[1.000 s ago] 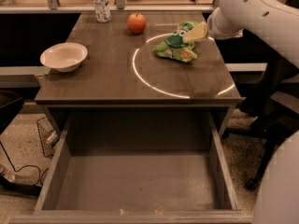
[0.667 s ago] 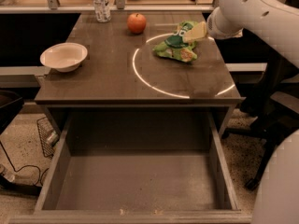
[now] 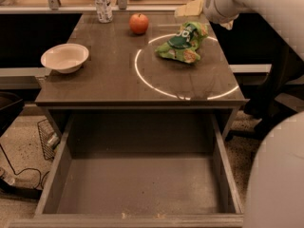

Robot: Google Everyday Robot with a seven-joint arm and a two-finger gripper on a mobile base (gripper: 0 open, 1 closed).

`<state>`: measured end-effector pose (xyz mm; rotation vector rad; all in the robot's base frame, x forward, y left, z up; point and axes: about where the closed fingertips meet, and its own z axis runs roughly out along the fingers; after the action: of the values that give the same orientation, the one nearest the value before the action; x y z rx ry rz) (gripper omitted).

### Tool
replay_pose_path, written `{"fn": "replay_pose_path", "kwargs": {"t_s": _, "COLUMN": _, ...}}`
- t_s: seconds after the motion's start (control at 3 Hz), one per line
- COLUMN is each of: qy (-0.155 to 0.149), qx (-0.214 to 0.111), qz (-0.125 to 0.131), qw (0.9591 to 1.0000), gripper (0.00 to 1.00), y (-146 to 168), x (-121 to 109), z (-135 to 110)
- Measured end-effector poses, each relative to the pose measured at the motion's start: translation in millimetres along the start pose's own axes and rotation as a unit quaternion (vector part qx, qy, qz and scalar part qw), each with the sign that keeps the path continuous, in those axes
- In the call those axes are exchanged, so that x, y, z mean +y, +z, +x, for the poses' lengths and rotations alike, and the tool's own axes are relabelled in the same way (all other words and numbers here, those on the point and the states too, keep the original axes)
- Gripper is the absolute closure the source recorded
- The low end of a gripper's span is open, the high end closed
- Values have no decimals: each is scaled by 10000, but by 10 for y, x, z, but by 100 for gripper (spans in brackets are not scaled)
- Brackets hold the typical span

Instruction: Place green rice chip bag into top drawer

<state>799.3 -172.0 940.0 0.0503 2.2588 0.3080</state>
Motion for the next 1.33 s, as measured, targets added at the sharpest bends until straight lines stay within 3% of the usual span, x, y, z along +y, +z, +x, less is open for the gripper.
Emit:
{"fn": "replay_pose_path", "kwargs": {"t_s": 0.33, "qy": 405, "qx": -15, "qz": -210, "qw": 9990, "gripper": 0, "y": 107, "x": 375, "z": -144}}
{"fn": "replay_pose_path", "kwargs": {"t_s": 0.67, "qy": 605, "qx": 422, "qz": 363, "qw": 9966, "gripper": 0, "y": 603, "x": 601, "z": 59}}
{"fn": "replay_pose_path", "kwargs": {"t_s": 1.0, "qy": 687, "qx": 772, "qz": 1181, "qw": 9876, "gripper": 0, "y": 1008, "x": 473, "z": 293}}
{"fn": "replay_pose_path", "kwargs": {"t_s": 1.33, "qy": 602, "qx": 908, "qz": 1695, "qw": 9795, "gripper": 0, "y": 1078, "x": 230, "z": 443}}
